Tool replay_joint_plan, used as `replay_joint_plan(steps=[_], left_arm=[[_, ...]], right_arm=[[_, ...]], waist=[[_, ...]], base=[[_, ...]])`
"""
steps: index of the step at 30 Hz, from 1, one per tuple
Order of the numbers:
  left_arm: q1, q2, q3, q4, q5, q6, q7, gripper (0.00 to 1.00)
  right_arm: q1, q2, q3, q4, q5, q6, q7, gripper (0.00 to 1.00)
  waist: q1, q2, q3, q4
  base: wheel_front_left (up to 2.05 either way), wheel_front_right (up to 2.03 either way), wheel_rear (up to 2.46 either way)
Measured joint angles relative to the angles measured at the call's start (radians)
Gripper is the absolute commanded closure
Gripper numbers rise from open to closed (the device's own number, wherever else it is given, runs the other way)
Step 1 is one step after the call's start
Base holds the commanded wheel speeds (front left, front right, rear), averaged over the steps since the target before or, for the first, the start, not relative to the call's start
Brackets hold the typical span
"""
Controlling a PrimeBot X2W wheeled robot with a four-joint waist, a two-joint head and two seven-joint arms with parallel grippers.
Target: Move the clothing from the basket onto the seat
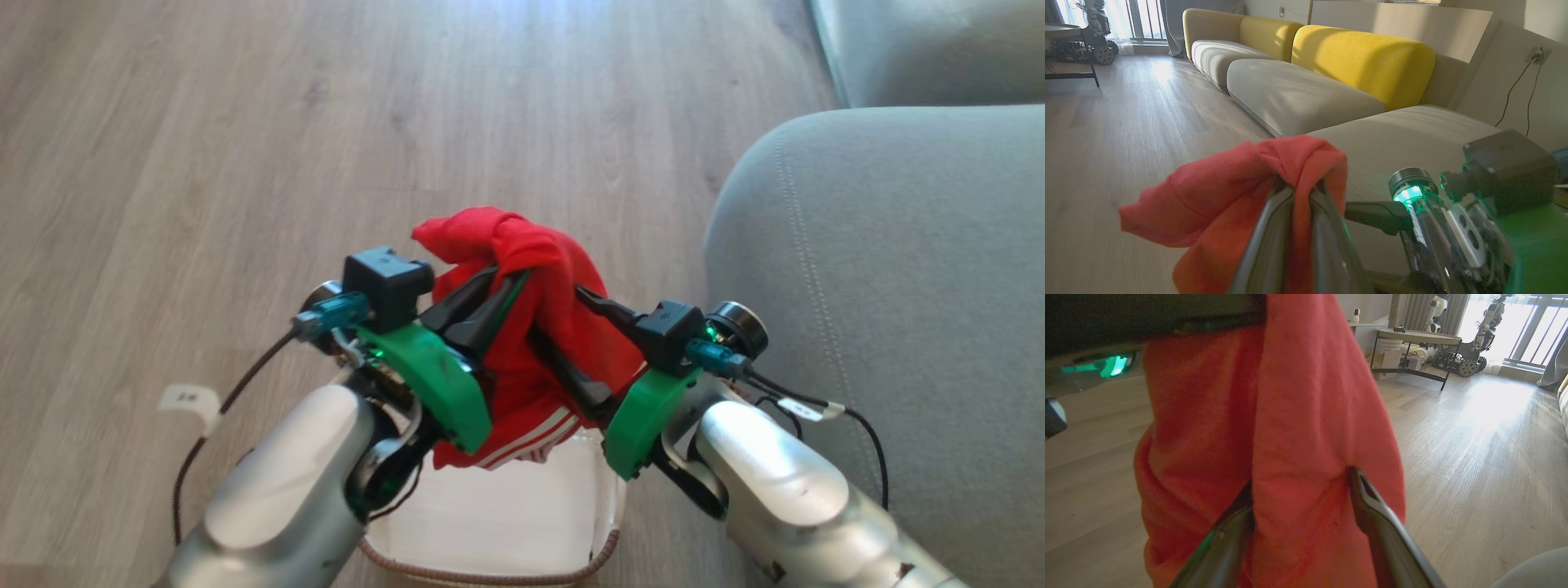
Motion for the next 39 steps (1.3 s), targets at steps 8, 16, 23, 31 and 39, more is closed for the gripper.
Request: replay_joint_plan(steps=[8, 16, 23, 31, 39], left_arm=[[-0.039, -0.034, -0.056, 0.035, 0.006, -0.018, 0.0, 1.0], [-0.061, -0.053, -0.091, 0.062, 0.005, -0.03, 0.0, 1.0], [-0.073, -0.054, -0.097, 0.081, -0.005, -0.034, -0.003, 1.0], [-0.073, -0.052, -0.096, 0.085, -0.005, -0.033, -0.014, 1.0], [-0.073, -0.044, -0.095, 0.085, -0.016, -0.032, -0.015, 1.0]], right_arm=[[-0.033, 0.005, 0.003, 0.1, 0.035, 0.0, 0.0, 0.0], [-0.074, 0.015, 0.039, 0.157, 0.082, 0.0, 0.0, 0.0], [-0.084, 0.024, 0.061, 0.156, 0.107, 0.0, 0.0, 1.0], [-0.085, 0.026, 0.061, 0.137, 0.114, 0.0, 0.0, 1.0], [-0.069, 0.013, 0.016, 0.094, 0.112, 0.0, 0.001, 1.0]], waist=[[0.0, 0.0, 0.001, 0.055], [0.0, 0.0, -0.007, 0.092], [0.0, 0.0, -0.009, 0.094], [0.0, 0.0, -0.007, 0.077], [0.0001, 0.0, -0.008, 0.056]], base=[[0.0, 0.0, 0.0], [0.0, 0.0, 0.0], [0.0, 0.0, 0.0], [0.0, 0.0, 0.0], [0.0, 0.0, 0.0]])
